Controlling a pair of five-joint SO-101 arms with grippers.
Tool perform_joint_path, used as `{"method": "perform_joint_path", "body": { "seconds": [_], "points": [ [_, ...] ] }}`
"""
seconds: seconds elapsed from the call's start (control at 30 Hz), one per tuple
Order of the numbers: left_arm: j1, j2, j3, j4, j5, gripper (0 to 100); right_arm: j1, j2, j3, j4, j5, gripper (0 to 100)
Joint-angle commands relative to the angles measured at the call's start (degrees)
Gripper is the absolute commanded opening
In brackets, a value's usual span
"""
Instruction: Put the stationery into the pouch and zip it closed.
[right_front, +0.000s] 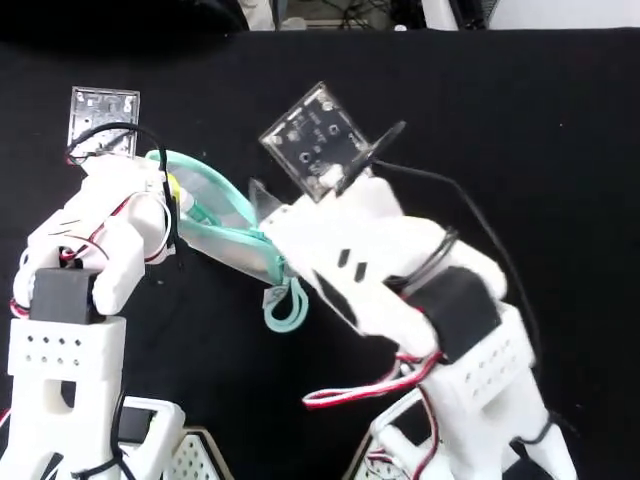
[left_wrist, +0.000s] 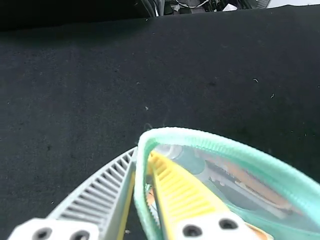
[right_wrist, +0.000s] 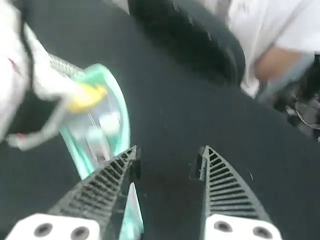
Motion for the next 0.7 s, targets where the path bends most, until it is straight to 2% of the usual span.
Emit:
{"method": "perform_joint_path", "body": {
  "seconds": [0.0, 0.2, 0.33, 0.43, 0.53, 0.67],
  "points": [
    [-0.4, 2.1, 7.8, 0.4, -0.7, 3, 2.7, -5.8, -1.6, 5.1, 5.0, 19.1],
    [-0.4, 2.0, 7.6, 0.3, -0.5, 3, 3.6, -17.2, 14.0, 6.0, 7.7, 19.1],
    [-0.4, 2.0, 7.1, 0.4, -0.5, 3, 3.6, -22.9, 31.4, -1.1, 7.7, 19.3],
    [-0.4, 2.0, 7.1, 0.4, -0.5, 3, 3.3, -26.0, 41.8, -6.3, 7.2, 24.3],
    [-0.4, 2.1, 7.1, 0.4, -0.7, 3, 0.4, -27.4, 47.0, -9.1, 7.1, 29.1],
    [-0.5, 2.0, 7.3, 0.4, -0.7, 3, -2.1, -27.2, 48.0, -14.5, 6.9, 25.9]
  ]
}}
